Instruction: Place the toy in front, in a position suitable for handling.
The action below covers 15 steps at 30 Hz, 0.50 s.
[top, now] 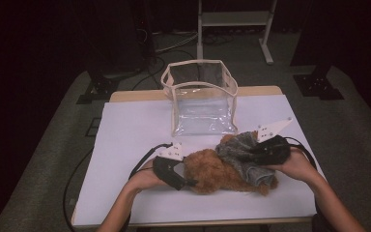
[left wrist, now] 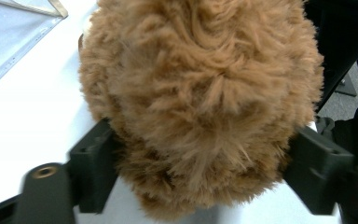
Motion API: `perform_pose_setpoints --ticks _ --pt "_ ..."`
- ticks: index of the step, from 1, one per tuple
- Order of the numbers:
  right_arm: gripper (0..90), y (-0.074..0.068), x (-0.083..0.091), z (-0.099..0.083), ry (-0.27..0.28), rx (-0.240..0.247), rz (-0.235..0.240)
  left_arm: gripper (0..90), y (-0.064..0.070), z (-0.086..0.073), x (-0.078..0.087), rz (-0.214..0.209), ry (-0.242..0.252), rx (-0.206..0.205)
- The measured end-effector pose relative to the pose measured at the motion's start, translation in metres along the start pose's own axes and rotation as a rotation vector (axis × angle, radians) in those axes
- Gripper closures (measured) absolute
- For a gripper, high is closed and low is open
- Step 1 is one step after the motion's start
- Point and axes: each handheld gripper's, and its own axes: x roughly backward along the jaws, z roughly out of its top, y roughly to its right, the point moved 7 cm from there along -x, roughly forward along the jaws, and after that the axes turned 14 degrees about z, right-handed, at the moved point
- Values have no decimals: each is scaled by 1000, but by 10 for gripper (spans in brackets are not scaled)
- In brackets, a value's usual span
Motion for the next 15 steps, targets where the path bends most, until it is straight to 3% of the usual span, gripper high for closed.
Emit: perform_pose_setpoints --ticks 7,9,12,15 --pt "814 17 34 -22 37 -78 -78 272 0 0 1 3 1 -24" --pt "814 17 35 -22 44 -81 -74 278 0 0 1 4 1 -27" --pt "814 12 32 -16 43 -60 -70 285 0 1 0 3 2 -32" --pt "814 3 27 1 70 -16 -39 285 0 3 1 0 11 -32"
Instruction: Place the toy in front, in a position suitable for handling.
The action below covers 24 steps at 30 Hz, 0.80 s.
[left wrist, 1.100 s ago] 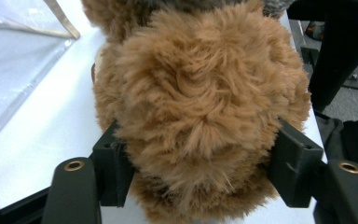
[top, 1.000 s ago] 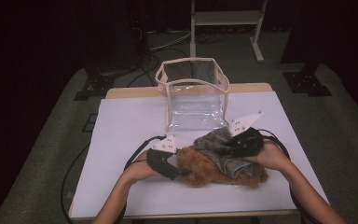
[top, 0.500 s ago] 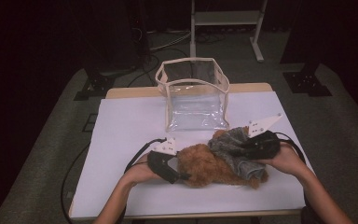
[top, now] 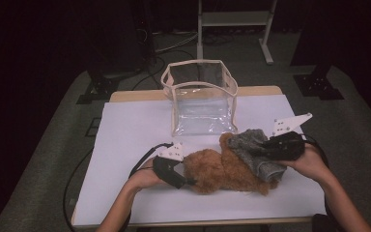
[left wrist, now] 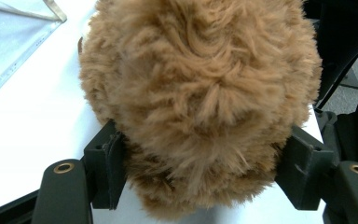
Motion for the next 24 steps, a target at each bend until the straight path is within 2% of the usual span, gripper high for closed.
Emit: perform_pose_setpoints --ticks 3,6,9,11,13,14,16,20,24 --pt "814 -11 -13 19 6 52 39 285 0 3 -1 -3 15 8" --pt "813 -20 -31 36 -3 110 77 284 0 6 -1 -2 19 -2" --pt "813 -23 -50 43 -25 133 98 287 1 7 -1 -4 27 3" --pt "813 -22 -59 42 -37 129 110 286 0 6 -1 -3 26 1" --pt "813 -18 -64 36 -55 129 99 283 1 4 -2 -2 26 10" --pt "815 -12 -62 28 -72 113 82 263 0 2 -2 -2 26 14" --pt "816 -9 -60 23 -80 100 70 244 -2 1 -3 1 33 33" --pt "821 -1 -51 6 -67 48 70 163 -2 3 -4 6 55 54" --pt "822 -1 -50 3 -69 47 68 112 -2 0 -6 9 40 68"
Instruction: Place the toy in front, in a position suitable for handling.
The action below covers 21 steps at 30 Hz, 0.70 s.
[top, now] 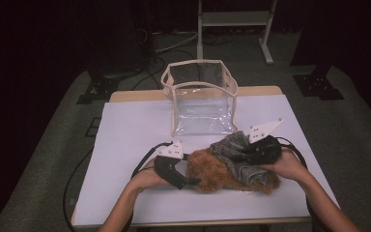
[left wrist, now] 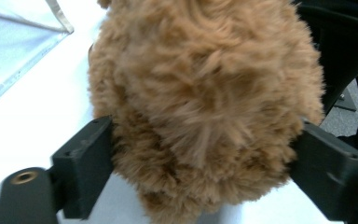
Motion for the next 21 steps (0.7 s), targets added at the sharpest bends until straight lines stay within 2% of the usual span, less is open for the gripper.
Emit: perform_pose_setpoints --ticks 4,9,13,14,17,19,21 --pt "822 2 3 -4 12 -18 3 75 0 -6 -2 -6 -15 24" --pt "823 4 5 -8 30 -32 11 37 4 -6 -8 -12 -8 57" --pt "822 2 5 -9 29 -29 11 37 9 -3 -17 -33 -6 56" --pt "822 1 5 -9 27 -29 13 49 10 -2 -18 -34 -11 41" --pt "822 -1 4 -9 32 -30 18 172 9 1 -16 -33 -4 36" --pt "821 -3 4 -6 43 -29 29 261 9 4 -12 -29 17 31" --pt "822 -6 2 -3 51 -26 43 300 8 8 -9 -28 35 38"
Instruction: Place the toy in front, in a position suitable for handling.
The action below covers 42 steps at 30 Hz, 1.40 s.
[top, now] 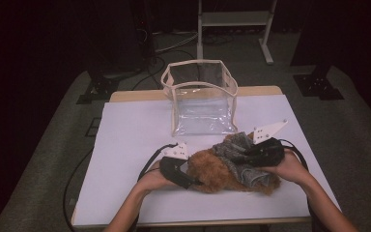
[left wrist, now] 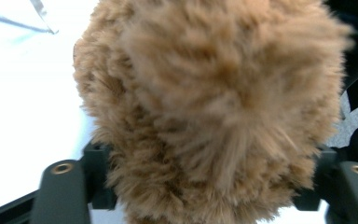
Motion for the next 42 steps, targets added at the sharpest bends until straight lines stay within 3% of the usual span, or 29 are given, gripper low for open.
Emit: perform_pose_setpoints --ticks 4,8,12,13,21,25,28,30,37,42 --pt "823 -4 -1 10 35 10 21 332 -3 15 13 3 51 14" --pt "825 -7 4 25 108 15 37 337 -7 35 33 21 92 -2" --pt "825 -13 9 45 193 52 50 337 -10 60 62 55 150 -22" --pt "825 -15 10 53 225 67 58 337 -10 72 77 74 180 -36" --pt "824 -24 5 78 280 99 98 346 -8 100 115 116 222 -94" --pt "823 -19 0 70 249 72 92 349 -12 91 108 112 187 -80" --pt "822 -14 4 61 226 55 74 348 -15 88 102 98 205 -52" --pt "821 -14 12 60 220 53 60 347 -16 90 101 100 211 -55" --pt "819 -26 50 84 180 110 11 344 -9 107 94 96 205 -91" --pt "819 -33 60 102 136 149 -1 342 -5 120 85 99 194 -122"
